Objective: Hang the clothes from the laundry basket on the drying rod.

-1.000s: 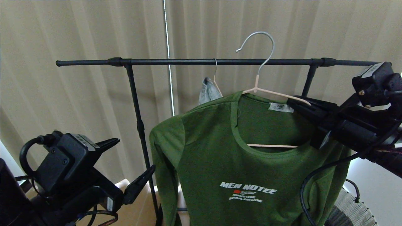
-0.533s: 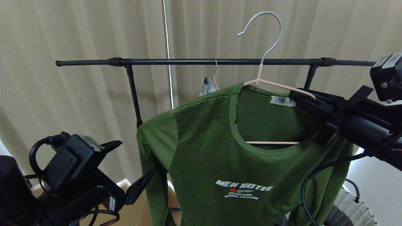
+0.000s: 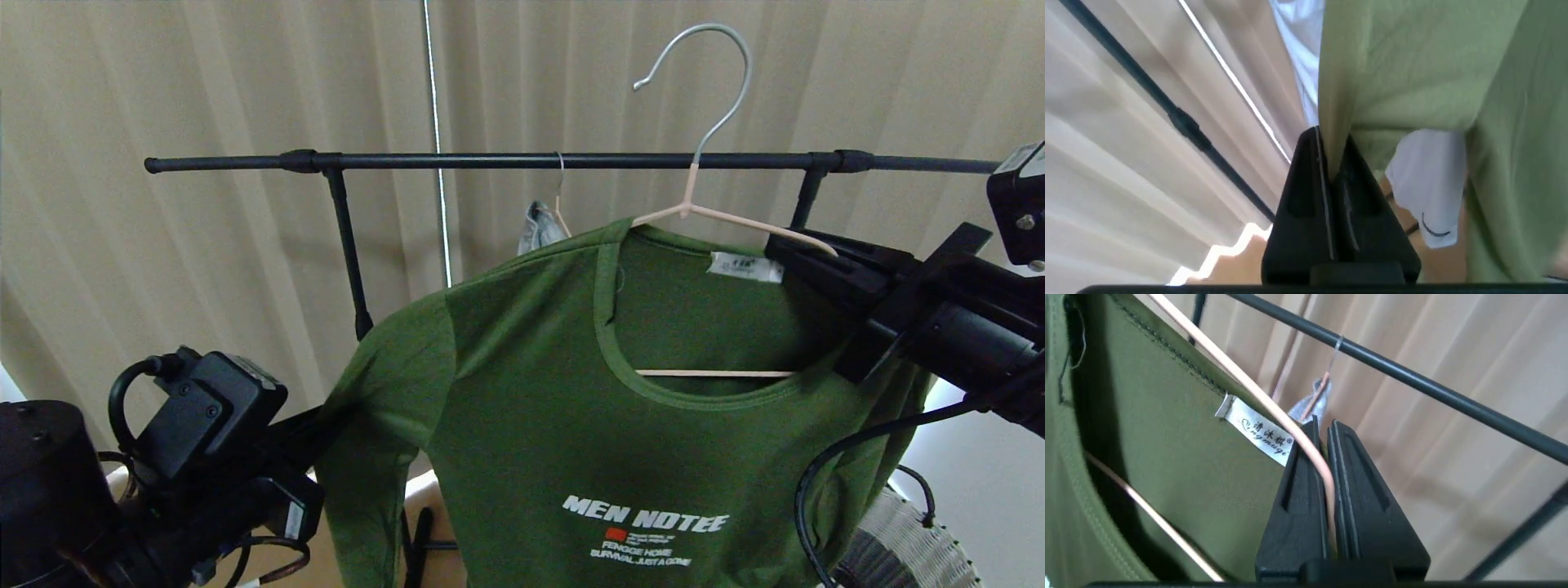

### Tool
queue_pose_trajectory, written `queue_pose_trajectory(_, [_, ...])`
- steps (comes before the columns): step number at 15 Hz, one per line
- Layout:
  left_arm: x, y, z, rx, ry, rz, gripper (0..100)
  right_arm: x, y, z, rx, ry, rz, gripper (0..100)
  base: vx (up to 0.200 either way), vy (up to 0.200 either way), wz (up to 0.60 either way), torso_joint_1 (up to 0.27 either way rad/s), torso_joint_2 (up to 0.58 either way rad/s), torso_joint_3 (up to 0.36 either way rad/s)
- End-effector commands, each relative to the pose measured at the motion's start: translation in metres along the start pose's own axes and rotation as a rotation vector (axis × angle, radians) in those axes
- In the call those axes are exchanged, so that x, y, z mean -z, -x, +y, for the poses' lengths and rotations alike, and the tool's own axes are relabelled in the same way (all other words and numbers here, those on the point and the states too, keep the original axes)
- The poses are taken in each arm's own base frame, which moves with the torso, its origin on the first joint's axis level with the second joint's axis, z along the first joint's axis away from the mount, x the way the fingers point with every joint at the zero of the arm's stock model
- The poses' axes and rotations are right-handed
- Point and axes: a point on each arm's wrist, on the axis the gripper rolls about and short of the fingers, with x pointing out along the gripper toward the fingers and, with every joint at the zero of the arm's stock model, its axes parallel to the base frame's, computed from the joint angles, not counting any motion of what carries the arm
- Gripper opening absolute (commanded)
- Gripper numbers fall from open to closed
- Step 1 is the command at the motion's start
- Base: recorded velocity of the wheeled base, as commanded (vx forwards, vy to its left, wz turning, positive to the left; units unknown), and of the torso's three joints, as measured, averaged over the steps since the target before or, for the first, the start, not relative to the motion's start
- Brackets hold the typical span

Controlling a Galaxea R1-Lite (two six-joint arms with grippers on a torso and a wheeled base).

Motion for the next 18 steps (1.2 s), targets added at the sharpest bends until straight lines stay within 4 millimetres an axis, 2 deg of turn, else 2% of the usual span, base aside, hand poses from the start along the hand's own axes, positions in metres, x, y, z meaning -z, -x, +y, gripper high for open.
queue_pose_trajectory(1, [0.018, 0.004, 0.015, -0.088, 0.033, 0.070, 0, 0.003, 0.001, -0.006, 0.029, 0.004, 0.012, 0, 0.000, 0.000, 0.00, 0.000, 0.00, 0.000])
queue_pose_trajectory(3, [0.021, 0.011, 0.023, -0.148, 0.076, 0.048, 0, 0.004, 0.003, -0.010, 0.048, 0.008, 0.018, 0, 0.000, 0.000, 0.00, 0.000, 0.00, 0.000])
queue_pose_trajectory(7, [0.016, 0.015, 0.017, -0.117, 0.124, -0.008, 0, 0.004, 0.003, -0.010, 0.052, 0.008, 0.021, 0, 0.000, 0.000, 0.00, 0.000, 0.00, 0.000])
queue_pose_trajectory(8, [0.014, 0.017, 0.017, -0.114, 0.175, -0.023, 100, 0.004, 0.004, -0.011, 0.060, 0.008, 0.021, 0, 0.000, 0.000, 0.00, 0.000, 0.00, 0.000])
queue_pose_trajectory(12, [0.002, 0.029, 0.021, -0.056, 0.211, -0.129, 100, 0.010, 0.006, -0.023, 0.131, 0.012, 0.067, 0, 0.000, 0.000, 0.00, 0.000, 0.00, 0.000])
queue_pose_trajectory(15, [0.002, 0.043, 0.021, -0.047, 0.212, -0.170, 100, 0.016, 0.020, -0.035, 0.222, 0.018, 0.127, 0, 0.000, 0.000, 0.00, 0.000, 0.00, 0.000])
queue_pose_trajectory(18, [0.002, 0.051, 0.022, -0.055, 0.212, -0.195, 100, 0.025, 0.056, -0.044, 0.327, 0.013, 0.249, 0, 0.000, 0.000, 0.00, 0.000, 0.00, 0.000])
